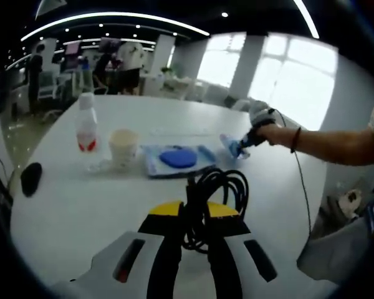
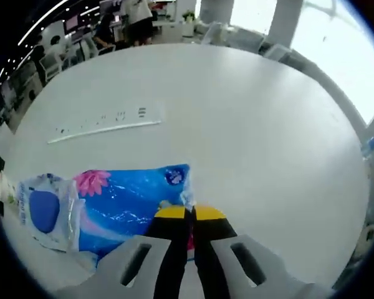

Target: Arrange the tabletop items into an orderly group along one side of the table until the central work area is clear of visible clutter.

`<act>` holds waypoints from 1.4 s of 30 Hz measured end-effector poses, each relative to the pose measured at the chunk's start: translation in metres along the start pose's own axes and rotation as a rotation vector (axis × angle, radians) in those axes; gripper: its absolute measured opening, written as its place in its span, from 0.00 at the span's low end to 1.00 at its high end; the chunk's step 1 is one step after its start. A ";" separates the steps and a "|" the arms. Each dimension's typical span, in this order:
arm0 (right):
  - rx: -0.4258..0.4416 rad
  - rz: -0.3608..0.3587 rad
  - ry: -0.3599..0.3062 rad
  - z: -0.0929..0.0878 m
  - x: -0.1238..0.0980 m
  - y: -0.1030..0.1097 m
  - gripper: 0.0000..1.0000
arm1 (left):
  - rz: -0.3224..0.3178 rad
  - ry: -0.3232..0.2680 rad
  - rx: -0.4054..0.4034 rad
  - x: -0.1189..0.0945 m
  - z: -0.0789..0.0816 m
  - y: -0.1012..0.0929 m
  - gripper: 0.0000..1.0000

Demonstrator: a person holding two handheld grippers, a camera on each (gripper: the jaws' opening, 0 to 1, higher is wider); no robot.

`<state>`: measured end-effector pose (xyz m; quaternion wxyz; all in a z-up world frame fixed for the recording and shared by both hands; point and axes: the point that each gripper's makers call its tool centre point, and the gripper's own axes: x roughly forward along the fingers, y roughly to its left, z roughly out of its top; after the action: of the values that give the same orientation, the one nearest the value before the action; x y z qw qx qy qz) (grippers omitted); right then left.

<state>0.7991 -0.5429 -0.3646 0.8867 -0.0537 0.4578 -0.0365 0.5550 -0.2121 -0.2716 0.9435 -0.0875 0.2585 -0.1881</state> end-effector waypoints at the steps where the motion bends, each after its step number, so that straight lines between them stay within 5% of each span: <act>1: -0.019 0.000 -0.005 0.002 0.000 0.001 0.02 | 0.001 0.000 -0.002 0.000 0.000 0.001 0.10; 32: 0.101 0.051 0.072 -0.013 0.010 0.000 0.14 | 0.016 0.018 -0.022 0.002 -0.004 0.004 0.10; 42: 0.044 0.100 0.003 0.001 -0.004 0.004 0.39 | 0.007 0.012 -0.031 0.001 -0.002 0.002 0.10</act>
<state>0.7982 -0.5388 -0.3615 0.8878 -0.0114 0.4601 -0.0025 0.5554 -0.2114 -0.2747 0.9410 -0.1001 0.2676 -0.1815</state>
